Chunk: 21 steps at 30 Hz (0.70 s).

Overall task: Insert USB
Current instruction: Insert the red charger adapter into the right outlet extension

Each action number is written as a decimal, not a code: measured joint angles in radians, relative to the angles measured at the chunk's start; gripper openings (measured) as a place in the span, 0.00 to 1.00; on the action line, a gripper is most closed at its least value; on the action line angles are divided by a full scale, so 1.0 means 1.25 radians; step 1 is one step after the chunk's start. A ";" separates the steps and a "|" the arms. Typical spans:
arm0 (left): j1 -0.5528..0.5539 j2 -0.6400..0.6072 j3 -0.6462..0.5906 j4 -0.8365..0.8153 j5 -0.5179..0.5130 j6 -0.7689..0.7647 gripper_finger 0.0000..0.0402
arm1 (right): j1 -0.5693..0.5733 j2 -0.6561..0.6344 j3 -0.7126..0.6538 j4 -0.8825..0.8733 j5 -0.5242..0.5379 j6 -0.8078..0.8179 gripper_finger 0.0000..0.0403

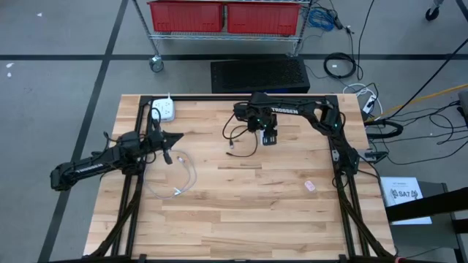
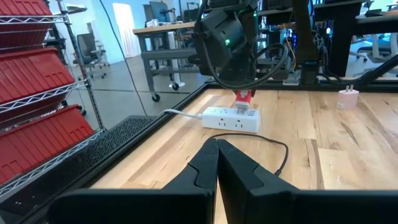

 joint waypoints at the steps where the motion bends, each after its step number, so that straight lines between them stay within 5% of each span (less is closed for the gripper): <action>1: 0.000 0.000 0.000 0.000 0.000 0.000 0.04 | 0.000 0.000 0.000 0.000 0.000 0.001 0.39; 8: 0.000 0.000 0.000 0.000 0.000 0.000 0.04 | 0.001 -0.009 0.000 -0.006 0.000 0.001 0.26; 15: 0.000 0.006 0.000 -0.001 0.000 -0.001 0.04 | 0.010 -0.013 0.061 0.000 0.003 -0.025 0.02; 21: 0.000 0.037 0.000 0.000 0.000 -0.002 0.04 | 0.011 -0.014 0.090 -0.004 -0.065 0.010 0.04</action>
